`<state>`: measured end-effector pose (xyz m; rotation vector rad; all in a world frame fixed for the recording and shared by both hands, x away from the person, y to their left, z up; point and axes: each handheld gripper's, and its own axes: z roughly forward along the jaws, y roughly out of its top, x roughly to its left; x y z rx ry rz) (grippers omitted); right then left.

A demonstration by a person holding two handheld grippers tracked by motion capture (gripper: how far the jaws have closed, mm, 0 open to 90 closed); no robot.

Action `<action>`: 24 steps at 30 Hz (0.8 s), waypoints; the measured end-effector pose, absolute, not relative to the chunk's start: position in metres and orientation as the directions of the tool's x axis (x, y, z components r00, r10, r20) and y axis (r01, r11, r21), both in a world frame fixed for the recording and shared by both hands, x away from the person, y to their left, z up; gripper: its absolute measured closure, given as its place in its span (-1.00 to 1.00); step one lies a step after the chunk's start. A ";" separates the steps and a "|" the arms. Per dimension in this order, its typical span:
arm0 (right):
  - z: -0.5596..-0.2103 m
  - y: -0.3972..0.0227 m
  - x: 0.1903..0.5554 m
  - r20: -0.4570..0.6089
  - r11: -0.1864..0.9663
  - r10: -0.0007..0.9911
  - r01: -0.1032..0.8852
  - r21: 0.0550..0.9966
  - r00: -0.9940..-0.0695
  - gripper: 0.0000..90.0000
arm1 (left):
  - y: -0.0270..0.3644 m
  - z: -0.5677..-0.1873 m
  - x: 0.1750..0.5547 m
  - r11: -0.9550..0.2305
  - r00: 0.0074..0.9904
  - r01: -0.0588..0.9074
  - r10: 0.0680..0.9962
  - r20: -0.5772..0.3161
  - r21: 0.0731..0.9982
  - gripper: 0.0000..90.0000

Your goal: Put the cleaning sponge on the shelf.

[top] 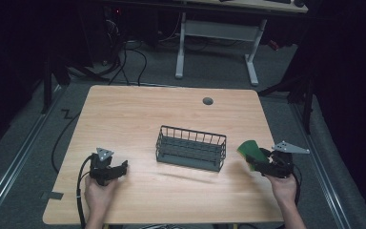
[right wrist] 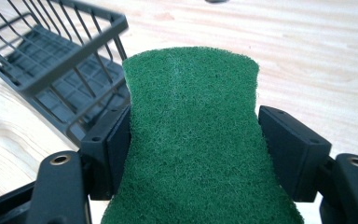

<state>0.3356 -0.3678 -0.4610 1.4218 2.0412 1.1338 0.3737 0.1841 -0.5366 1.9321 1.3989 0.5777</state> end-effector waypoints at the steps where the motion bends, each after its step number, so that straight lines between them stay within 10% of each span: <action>1: -0.457 -0.368 0.336 0.112 0.156 0.908 0.572 0.805 -0.404 -0.35 | 0.184 -0.537 0.374 -0.197 0.326 0.646 0.945 -0.033 0.737 -0.50; 24: -0.412 -0.328 0.358 0.044 0.252 0.853 0.484 0.838 -0.521 -0.35 | 0.184 -0.537 0.374 -0.197 0.325 0.645 0.945 -0.031 0.738 -0.50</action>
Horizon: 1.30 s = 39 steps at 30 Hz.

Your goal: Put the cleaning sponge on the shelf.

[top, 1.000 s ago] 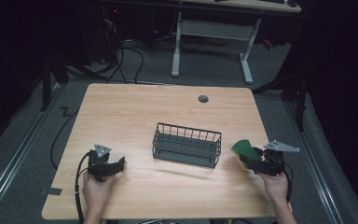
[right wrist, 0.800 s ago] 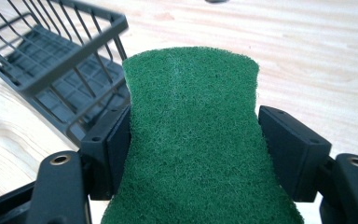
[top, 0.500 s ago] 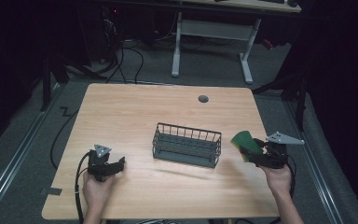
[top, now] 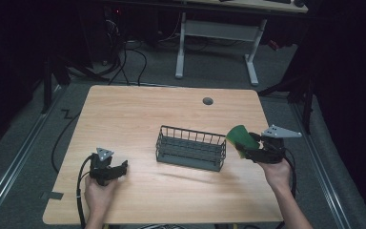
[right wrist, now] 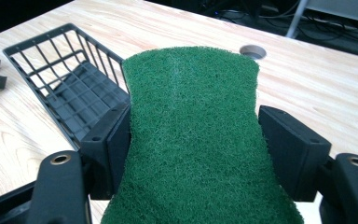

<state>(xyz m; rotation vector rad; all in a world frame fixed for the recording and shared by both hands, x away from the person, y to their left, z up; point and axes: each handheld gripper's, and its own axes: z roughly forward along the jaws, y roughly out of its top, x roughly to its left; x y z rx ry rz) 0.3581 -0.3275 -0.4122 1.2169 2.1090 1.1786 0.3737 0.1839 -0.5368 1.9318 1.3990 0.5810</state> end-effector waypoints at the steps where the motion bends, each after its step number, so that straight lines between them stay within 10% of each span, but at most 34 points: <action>1: -0.411 -0.324 0.360 0.040 0.259 0.848 0.480 0.838 -0.528 -0.35 | 0.184 -0.537 0.374 -0.198 0.324 0.645 0.946 -0.030 0.738 -0.50; 39: -0.424 -0.241 0.403 -0.030 0.420 0.750 0.440 0.794 -0.661 -0.35 | 0.184 -0.537 0.374 -0.199 0.326 0.645 0.945 -0.030 0.738 -0.50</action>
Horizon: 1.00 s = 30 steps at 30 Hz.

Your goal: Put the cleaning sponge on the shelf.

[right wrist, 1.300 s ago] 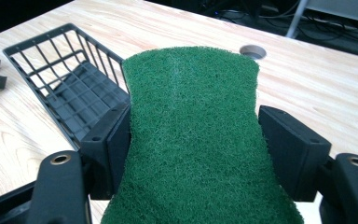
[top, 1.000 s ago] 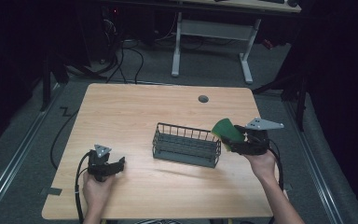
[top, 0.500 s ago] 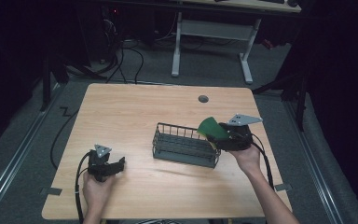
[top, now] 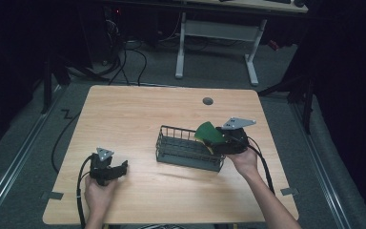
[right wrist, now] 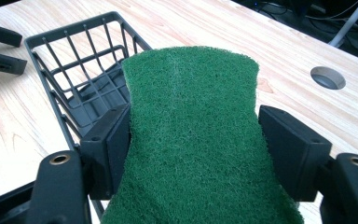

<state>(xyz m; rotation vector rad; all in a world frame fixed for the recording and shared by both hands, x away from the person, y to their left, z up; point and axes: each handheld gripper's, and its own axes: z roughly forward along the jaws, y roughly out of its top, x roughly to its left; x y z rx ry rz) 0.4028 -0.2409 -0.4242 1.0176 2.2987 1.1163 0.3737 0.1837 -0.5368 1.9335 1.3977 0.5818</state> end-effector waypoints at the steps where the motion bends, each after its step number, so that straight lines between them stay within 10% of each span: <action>1: -0.425 -0.240 0.403 -0.029 0.419 0.750 0.441 0.793 -0.661 -0.35 | 0.184 -0.537 0.374 -0.200 0.326 0.645 0.945 -0.029 0.738 -0.50; 30: -0.434 -0.235 0.400 -0.082 0.486 0.739 0.444 0.753 -0.669 -0.35 | 0.183 -0.537 0.373 -0.203 0.326 0.644 0.945 -0.024 0.738 -0.50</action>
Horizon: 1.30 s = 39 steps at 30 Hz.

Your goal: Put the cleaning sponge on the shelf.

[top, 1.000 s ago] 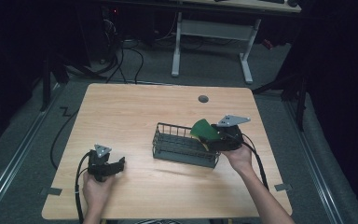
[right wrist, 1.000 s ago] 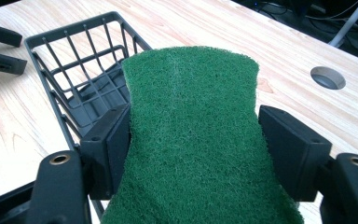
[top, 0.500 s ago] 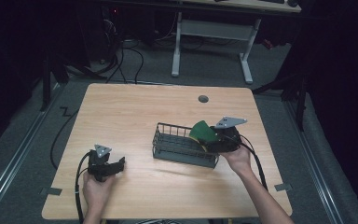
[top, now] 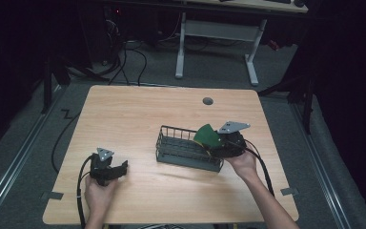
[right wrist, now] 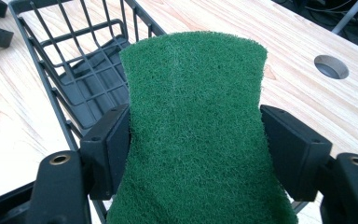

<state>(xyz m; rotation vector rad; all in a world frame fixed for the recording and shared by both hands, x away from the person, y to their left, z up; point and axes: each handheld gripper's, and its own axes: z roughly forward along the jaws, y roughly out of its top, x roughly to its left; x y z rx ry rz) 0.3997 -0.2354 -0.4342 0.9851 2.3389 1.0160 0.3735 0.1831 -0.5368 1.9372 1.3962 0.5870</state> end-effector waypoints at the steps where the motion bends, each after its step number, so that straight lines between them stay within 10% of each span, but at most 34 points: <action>1: -0.434 -0.236 0.400 -0.080 0.484 0.739 0.445 0.753 -0.669 -0.36 | 0.183 -0.537 0.373 -0.203 0.327 0.644 0.945 -0.025 0.737 -0.50; 39: -0.433 -0.230 0.393 -0.111 0.518 0.704 0.400 0.756 -0.702 -0.18 | 0.183 -0.537 0.373 -0.203 0.327 0.644 0.945 -0.026 0.737 -0.50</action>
